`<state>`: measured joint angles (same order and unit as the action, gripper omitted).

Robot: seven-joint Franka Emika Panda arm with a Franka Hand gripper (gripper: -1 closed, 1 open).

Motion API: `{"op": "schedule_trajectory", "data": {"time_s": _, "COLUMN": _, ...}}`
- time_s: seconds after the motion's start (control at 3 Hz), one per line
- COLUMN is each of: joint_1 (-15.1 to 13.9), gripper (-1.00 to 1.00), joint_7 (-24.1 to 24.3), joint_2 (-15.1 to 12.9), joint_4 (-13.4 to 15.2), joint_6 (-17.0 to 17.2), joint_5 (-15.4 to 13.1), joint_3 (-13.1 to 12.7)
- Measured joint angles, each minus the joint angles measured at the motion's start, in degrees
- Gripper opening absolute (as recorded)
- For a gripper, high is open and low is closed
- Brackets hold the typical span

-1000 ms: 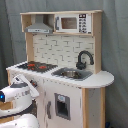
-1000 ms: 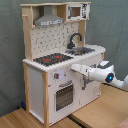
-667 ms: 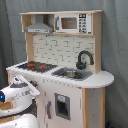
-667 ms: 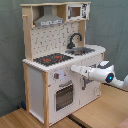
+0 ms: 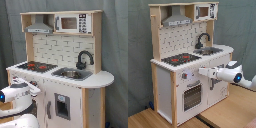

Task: Play with the kitchen

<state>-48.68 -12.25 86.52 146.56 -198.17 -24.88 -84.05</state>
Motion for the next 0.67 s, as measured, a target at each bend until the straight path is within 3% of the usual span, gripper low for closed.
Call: {"op": "schedule_trajectory", "data": {"time_s": 0.67, "joint_1": 0.06, "gripper": -1.0, "joint_7": -13.27, "joint_2": 0.01, "joint_4": 0.15, "joint_6": 0.0, "joint_5": 0.0, "joint_3": 0.0}}
